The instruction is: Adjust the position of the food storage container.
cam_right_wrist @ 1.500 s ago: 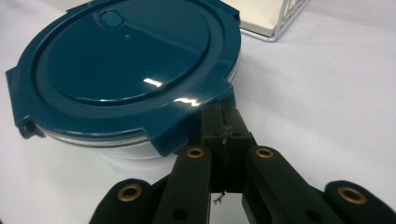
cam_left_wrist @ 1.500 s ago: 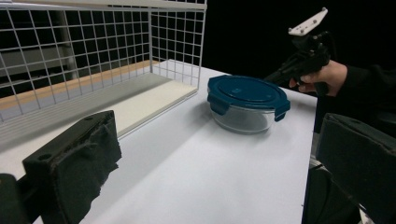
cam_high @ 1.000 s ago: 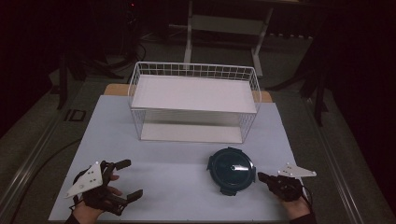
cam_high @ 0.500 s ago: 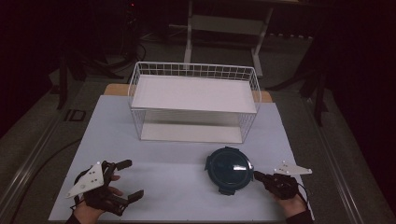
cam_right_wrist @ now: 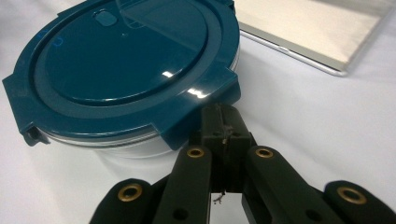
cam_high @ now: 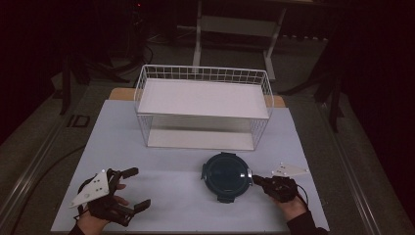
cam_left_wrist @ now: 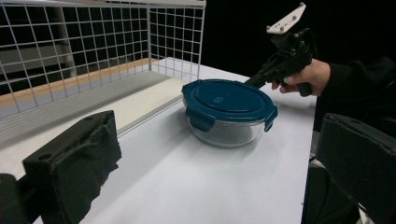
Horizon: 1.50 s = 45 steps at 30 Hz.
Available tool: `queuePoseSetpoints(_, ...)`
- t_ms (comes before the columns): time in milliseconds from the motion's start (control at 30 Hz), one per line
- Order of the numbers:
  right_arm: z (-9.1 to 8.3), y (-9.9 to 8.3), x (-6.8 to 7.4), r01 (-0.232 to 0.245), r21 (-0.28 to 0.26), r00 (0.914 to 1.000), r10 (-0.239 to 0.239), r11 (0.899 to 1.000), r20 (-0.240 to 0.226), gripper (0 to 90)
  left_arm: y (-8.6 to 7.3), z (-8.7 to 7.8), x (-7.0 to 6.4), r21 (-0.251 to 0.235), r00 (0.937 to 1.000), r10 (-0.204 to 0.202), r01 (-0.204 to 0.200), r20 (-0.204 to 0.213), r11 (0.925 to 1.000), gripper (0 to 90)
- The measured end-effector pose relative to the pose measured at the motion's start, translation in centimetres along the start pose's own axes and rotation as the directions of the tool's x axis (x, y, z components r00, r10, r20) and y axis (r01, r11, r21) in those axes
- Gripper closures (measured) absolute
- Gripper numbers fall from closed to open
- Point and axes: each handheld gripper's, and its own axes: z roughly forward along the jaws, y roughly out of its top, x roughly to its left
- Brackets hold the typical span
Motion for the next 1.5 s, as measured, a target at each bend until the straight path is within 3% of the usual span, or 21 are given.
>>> queuePoseSetpoints(300,1.8,1.3,1.0,0.03,0.011,0.9988,-0.029,0.999,-0.039,90.0,0.0,0.0,0.0,0.001,1.0,0.0,0.0,0.001,1.0,0.0)
queuePoseSetpoints(333,2.1,1.6,1.2,0.037,0.008,0.9976,-0.036,0.999,-0.059,90.0,0.0,0.0,0.0,0.002,1.0,0.0,0.0,0.001,1.0,0.0)
queuePoseSetpoints(767,3.8,2.9,2.0,0.035,0.013,0.9948,-0.033,0.999,-0.096,90.0,0.0,0.0,0.0,0.004,1.0,0.002,-0.002,0.002,1.0,0.0)
queuePoseSetpoints(800,4.1,2.8,1.7,0.04,0.017,0.9961,-0.039,0.999,-0.079,90.0,0.0,0.0,0.0,0.003,1.0,0.003,-0.003,0.002,1.0,0.0)
queuePoseSetpoints(1167,3.8,2.6,2.2,0.049,0.02,0.9949,-0.047,0.999,-0.089,90.0,0.0,0.0,-0.1,0.007,1.0,0.005,-0.005,0.004,1.0,0.0)
queuePoseSetpoints(1233,4.0,2.7,2.8,0.05,0.012,0.9917,-0.048,0.999,-0.119,90.0,-0.1,0.0,-0.1,0.008,1.0,0.002,-0.002,0.004,1.0,0.0)
queuePoseSetpoints(1500,4.5,3.2,3.5,0.072,0.015,0.9894,-0.07,0.997,-0.128,90.0,-0.1,0.2,0.0,0.013,1.0,0.004,-0.004,0.007,0.9999,0.0)
